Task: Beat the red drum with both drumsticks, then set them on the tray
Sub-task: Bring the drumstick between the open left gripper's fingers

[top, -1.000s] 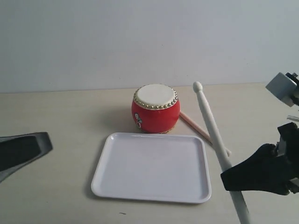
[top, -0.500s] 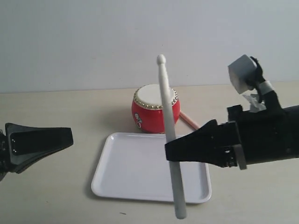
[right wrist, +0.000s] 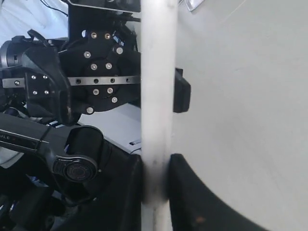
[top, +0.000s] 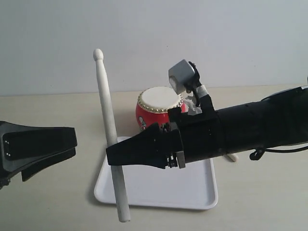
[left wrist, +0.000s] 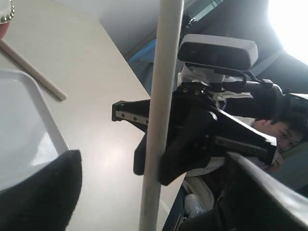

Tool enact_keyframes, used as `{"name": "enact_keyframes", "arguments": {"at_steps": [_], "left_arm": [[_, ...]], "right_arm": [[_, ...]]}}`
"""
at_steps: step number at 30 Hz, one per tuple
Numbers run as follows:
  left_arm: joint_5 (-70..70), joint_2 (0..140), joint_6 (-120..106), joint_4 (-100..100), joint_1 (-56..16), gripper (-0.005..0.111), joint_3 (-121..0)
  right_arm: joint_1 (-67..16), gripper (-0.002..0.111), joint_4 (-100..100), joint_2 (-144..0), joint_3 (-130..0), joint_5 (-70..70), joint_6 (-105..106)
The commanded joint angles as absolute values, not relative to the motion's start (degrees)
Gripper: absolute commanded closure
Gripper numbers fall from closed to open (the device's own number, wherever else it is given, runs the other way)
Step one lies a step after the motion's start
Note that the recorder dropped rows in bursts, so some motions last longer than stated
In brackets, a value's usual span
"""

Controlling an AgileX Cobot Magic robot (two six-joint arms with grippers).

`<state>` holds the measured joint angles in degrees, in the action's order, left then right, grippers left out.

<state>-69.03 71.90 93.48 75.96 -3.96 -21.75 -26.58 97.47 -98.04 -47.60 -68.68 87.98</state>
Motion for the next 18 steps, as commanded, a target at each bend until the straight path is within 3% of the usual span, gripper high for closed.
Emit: {"name": "enact_keyframes", "arguments": {"at_steps": [1,18], "left_arm": [[-70.0,71.7,93.1,75.1,-3.7,0.03,-22.0],[-69.0,71.7,84.6,72.3,-7.6,0.03,-22.0]], "right_arm": [[-26.7,0.108,97.4,-100.1,-48.0,-70.0,89.8],[-30.7,0.108,99.9,-101.4,-48.4,-70.0,92.2]]}}
